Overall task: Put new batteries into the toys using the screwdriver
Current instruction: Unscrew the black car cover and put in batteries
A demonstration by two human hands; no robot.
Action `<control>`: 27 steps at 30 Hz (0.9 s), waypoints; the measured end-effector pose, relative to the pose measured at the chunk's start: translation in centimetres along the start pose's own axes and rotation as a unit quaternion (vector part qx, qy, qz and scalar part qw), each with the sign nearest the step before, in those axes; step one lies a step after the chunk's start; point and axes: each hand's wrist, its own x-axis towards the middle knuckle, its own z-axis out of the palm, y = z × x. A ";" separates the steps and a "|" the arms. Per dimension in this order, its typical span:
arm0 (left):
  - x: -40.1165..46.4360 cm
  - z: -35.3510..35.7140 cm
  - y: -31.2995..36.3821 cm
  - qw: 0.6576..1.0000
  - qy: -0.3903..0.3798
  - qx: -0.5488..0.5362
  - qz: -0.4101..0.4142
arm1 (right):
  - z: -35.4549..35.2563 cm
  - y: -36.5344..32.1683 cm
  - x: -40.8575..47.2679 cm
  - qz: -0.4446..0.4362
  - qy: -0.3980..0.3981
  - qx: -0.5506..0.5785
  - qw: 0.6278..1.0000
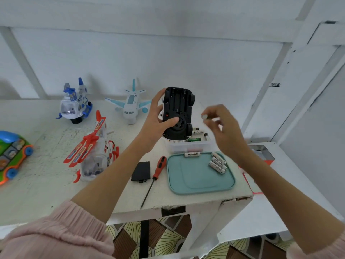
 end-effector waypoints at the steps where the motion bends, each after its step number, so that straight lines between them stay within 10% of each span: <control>1: -0.1 0.1 0.0 1.000 0.002 0.000 0.002 | -0.4 -0.6 0.9 0.002 0.011 0.025 1.000; 27: -0.7 1.7 0.8 0.998 0.007 0.028 0.051 | 3.1 1.0 3.7 -0.151 0.037 -0.147 0.977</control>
